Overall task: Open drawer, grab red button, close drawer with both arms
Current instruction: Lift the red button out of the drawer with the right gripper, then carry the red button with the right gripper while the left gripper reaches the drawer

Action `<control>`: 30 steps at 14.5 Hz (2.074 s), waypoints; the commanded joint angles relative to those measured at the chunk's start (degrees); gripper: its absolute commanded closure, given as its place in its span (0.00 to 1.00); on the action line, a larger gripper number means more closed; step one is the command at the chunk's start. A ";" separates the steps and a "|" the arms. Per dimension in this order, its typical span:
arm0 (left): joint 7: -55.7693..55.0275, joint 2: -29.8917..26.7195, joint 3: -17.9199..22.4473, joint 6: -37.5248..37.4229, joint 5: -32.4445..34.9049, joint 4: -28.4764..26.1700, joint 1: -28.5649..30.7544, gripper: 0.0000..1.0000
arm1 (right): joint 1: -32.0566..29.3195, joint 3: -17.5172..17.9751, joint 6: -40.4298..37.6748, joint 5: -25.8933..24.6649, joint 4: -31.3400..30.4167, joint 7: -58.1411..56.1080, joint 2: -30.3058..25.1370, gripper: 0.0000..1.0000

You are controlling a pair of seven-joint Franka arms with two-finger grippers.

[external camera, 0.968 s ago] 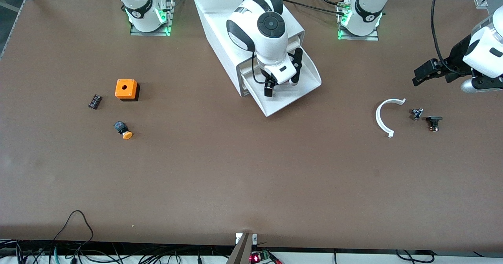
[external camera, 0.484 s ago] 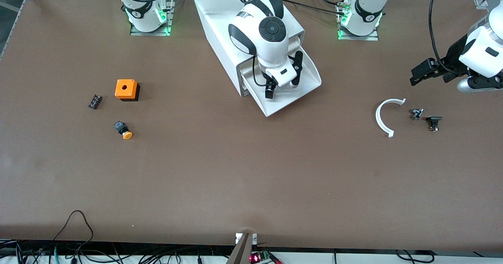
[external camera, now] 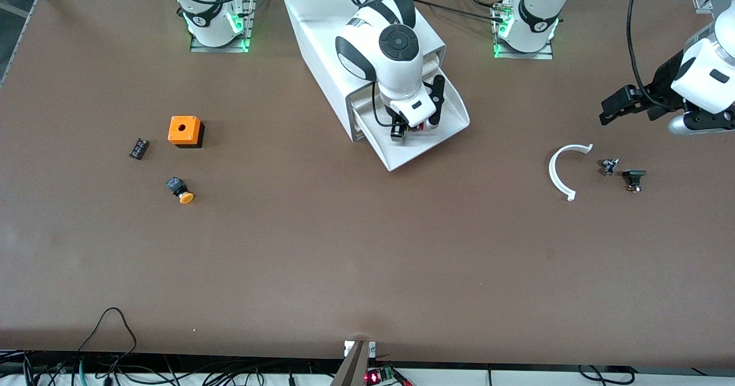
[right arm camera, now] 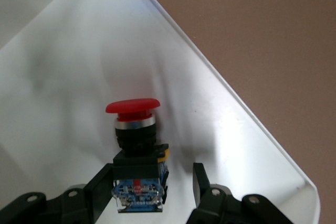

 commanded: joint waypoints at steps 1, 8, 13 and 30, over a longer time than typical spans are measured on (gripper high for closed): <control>-0.47 -1.19 -0.40 -0.77 0.76 -0.23 -0.32 0.00 | 0.80 -0.21 0.08 0.18 1.91 -0.70 1.54 0.50; -0.03 -1.11 -1.19 -0.68 0.67 -0.40 -0.76 0.00 | 1.06 -0.30 -0.36 0.01 2.00 -0.26 1.10 0.67; 0.06 -0.05 -1.37 0.64 -0.21 -0.84 -0.85 0.00 | 1.41 -0.65 -0.54 0.18 3.94 0.18 0.84 0.72; -17.48 6.62 -8.21 27.68 -3.20 -18.93 -5.50 0.00 | -18.78 -3.03 -5.98 0.80 0.42 25.48 -10.67 0.72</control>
